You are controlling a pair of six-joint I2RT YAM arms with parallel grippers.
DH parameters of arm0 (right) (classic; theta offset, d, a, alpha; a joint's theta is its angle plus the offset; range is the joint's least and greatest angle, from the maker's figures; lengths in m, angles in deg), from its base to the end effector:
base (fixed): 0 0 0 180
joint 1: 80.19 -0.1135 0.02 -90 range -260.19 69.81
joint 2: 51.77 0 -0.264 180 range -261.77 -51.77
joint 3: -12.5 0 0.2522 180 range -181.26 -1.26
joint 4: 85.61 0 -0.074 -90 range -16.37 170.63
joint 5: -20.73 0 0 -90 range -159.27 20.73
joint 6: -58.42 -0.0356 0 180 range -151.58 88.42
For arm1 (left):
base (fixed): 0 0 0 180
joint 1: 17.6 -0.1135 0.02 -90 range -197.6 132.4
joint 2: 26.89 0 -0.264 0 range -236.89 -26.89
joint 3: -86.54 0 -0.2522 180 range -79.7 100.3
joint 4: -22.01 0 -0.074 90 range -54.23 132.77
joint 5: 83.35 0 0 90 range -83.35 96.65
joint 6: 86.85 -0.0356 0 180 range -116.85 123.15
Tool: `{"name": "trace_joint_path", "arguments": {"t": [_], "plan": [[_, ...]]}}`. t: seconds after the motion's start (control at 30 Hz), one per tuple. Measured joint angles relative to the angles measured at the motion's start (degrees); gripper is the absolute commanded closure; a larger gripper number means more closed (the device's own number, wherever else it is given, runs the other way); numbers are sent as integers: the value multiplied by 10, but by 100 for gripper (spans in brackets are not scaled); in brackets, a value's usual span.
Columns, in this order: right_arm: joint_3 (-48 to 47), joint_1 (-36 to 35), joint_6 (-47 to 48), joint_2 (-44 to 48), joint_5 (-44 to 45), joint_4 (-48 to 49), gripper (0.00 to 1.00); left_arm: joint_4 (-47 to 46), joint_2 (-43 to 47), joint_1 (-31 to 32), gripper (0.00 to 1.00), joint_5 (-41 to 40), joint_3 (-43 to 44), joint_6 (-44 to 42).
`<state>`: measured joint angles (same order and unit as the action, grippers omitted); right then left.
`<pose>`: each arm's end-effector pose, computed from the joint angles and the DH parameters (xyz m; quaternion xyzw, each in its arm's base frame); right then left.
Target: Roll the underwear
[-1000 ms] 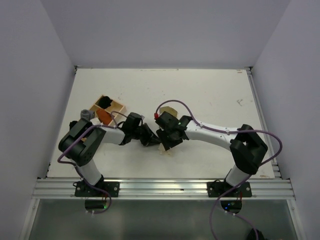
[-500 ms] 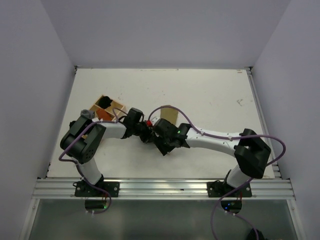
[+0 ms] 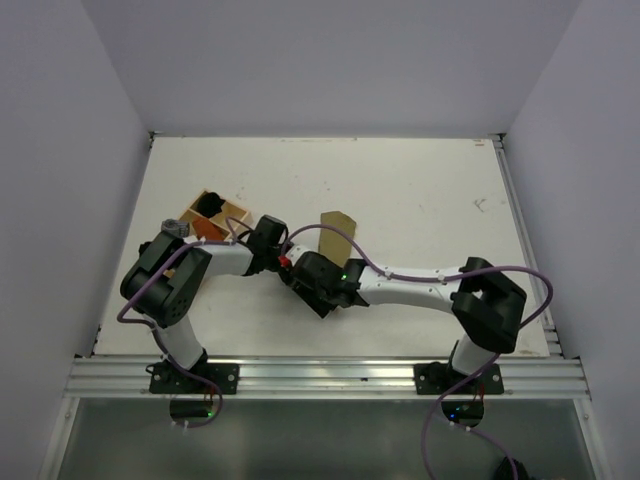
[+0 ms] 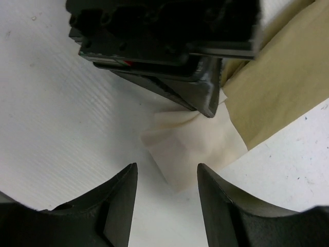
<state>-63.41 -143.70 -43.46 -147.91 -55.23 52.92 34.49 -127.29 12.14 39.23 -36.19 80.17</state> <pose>0.1577 0.2972 0.1932 -0.3922 0.8794 0.0546 0.2644 0.2601 -0.1707 0.1149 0.2917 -0.8733 0.3876 0.0458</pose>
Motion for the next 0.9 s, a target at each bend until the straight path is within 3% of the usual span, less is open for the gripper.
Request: {"name": "trace_joint_path", "arguments": {"t": [0.33, 0.9], "plan": [[0, -38, -10, -26, 68, 16, 40, 16, 0, 0, 100, 7, 4, 21], [-54, -81, -76, -101, 199, -5, 40, 32, 0, 0, 100, 10, 4, 34]]}}
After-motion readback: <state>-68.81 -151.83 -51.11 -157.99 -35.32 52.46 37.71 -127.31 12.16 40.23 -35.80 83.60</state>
